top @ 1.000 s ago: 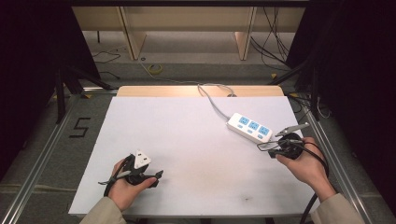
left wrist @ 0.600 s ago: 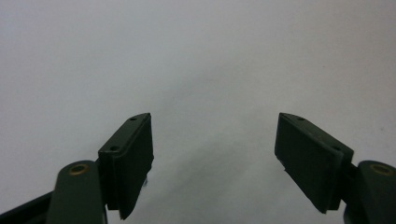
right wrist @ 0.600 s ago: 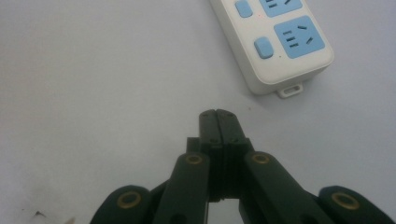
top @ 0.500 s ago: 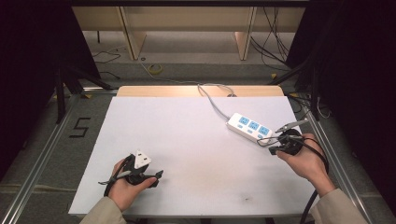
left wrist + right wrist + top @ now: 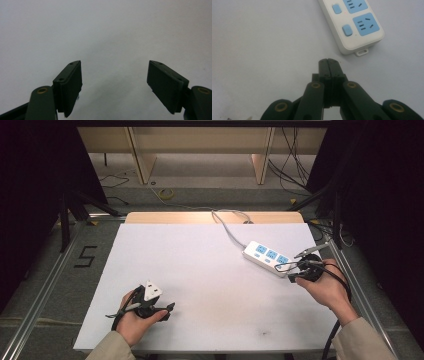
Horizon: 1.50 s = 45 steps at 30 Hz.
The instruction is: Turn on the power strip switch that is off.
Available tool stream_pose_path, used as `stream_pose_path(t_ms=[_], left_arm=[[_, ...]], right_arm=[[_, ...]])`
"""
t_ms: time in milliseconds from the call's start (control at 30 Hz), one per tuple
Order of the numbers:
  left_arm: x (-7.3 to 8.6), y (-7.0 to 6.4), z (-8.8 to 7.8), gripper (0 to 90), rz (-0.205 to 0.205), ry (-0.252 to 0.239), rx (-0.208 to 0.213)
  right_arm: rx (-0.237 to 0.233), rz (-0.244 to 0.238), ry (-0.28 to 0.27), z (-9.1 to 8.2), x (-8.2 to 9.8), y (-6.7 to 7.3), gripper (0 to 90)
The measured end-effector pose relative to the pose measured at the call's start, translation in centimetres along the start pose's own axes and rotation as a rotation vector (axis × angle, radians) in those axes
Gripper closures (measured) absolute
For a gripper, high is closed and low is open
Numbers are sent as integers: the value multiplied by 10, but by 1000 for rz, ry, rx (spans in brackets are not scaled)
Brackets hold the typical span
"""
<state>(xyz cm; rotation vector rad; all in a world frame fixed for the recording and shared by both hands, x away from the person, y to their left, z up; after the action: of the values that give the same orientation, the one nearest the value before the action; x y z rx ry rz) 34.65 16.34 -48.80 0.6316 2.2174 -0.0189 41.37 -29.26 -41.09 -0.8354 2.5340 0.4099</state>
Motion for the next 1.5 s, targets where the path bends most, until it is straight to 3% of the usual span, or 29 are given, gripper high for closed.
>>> stream_pose_path(t_ms=[1500], left_arm=[[0, 0, 0, 281, 0, 1, -1]], right_arm=[[30, -1, 43, 5, -32, -10, 900]])
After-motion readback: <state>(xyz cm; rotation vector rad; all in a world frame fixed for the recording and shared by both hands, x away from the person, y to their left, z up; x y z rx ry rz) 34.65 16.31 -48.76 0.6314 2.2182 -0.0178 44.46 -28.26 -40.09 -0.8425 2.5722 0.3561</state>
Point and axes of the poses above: each handheld gripper's, and its own axes: z roughly forward along the jaws, x roughly out of its underside, y roughly to its left, the point moved 2 cm from there along z, roughly forward along the jaws, and after that the axes turned 10 degrees about -x, right-handed, at the moved point
